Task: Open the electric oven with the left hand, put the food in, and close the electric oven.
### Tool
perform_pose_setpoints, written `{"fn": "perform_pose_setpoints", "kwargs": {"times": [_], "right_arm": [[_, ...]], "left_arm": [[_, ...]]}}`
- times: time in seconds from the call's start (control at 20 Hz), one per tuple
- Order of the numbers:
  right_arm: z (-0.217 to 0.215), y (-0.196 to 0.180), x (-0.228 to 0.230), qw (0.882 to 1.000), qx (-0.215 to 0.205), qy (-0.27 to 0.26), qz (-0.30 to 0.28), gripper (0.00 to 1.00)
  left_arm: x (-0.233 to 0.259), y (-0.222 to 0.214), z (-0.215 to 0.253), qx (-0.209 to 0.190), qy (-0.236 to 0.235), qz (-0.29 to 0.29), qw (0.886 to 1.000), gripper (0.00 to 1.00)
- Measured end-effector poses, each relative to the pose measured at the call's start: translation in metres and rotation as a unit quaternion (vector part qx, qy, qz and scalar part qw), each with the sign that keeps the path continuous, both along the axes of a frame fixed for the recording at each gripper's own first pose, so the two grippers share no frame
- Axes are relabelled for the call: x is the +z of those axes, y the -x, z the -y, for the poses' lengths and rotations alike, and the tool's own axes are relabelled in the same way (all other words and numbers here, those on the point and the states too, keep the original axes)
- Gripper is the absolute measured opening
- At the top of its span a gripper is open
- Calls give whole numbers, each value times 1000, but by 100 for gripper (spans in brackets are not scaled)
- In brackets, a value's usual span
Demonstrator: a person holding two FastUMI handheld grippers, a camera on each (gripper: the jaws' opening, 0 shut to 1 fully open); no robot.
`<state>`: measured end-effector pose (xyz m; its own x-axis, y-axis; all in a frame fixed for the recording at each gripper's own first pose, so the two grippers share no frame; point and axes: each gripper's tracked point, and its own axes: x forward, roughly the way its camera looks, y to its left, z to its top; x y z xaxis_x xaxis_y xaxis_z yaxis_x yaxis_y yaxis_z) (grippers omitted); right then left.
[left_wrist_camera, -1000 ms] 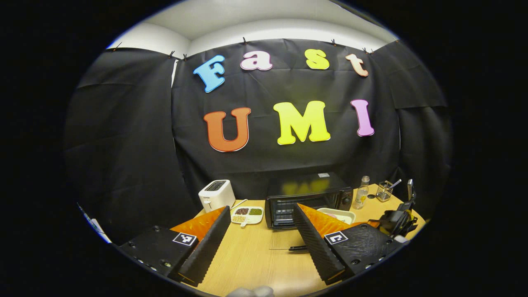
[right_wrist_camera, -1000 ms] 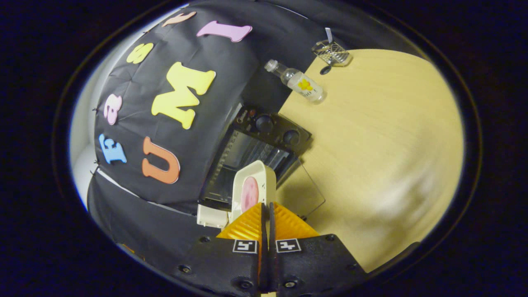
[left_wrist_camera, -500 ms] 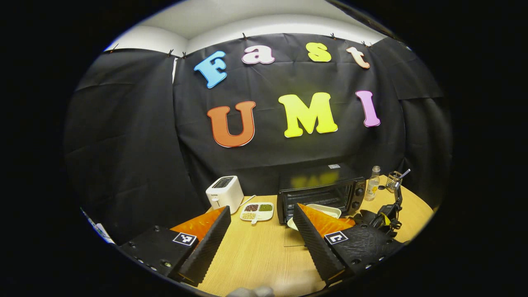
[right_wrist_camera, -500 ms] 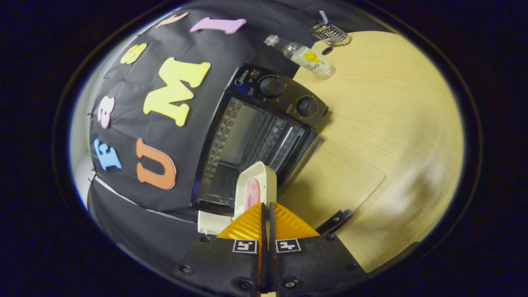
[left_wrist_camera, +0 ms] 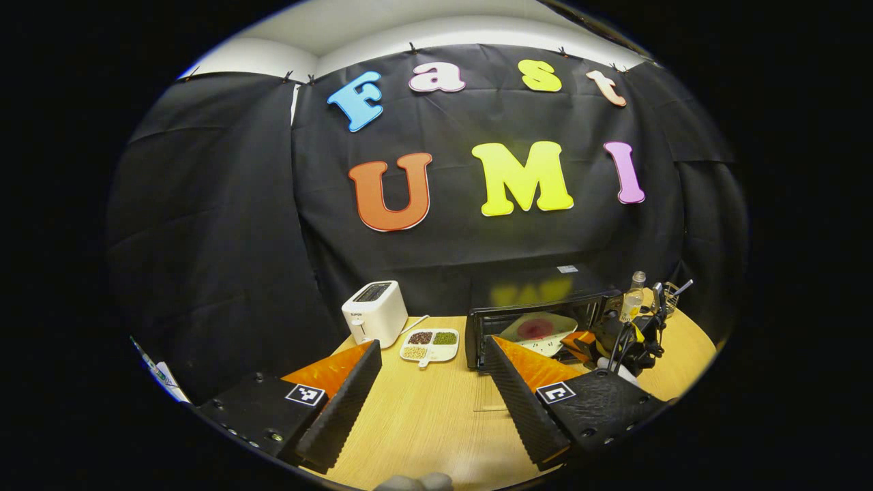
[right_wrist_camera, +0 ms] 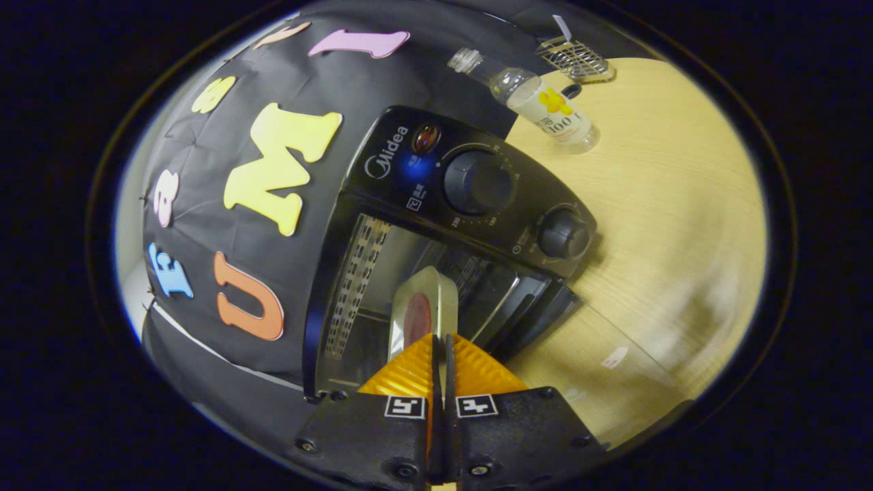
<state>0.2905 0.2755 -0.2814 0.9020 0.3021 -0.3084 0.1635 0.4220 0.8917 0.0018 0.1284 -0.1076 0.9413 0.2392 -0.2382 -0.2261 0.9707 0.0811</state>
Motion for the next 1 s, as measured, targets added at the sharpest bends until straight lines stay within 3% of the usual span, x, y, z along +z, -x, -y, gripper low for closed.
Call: {"fn": "perform_pose_setpoints", "kwargs": {"times": [0.05,0.25,0.5,0.6,0.65,0.75,0.9,1.0], "right_arm": [[1,-6,-2,1000,2,4,0,4],[0,-25,-5,1000,1,6,9,0],[9,-24,8,1000,9,10,28,11],[14,-16,16,999,15,25,27,32],[19,-10,19,999,16,35,26,34],[22,8,28,997,36,57,26,52],[34,41,51,991,59,114,37,92],[51,67,67,982,69,170,47,94]], "left_arm": [[-2,-1,0,3,3,-2,1000,97],[-4,-3,0,18,4,-7,1000,97],[-4,2,1,29,6,-10,1000,97],[0,4,3,29,10,-8,1000,97],[2,5,4,27,11,-6,1000,97],[7,7,7,22,11,0,1000,97],[16,9,14,7,8,9,1000,97],[17,11,19,-6,12,13,1000,96]]}}
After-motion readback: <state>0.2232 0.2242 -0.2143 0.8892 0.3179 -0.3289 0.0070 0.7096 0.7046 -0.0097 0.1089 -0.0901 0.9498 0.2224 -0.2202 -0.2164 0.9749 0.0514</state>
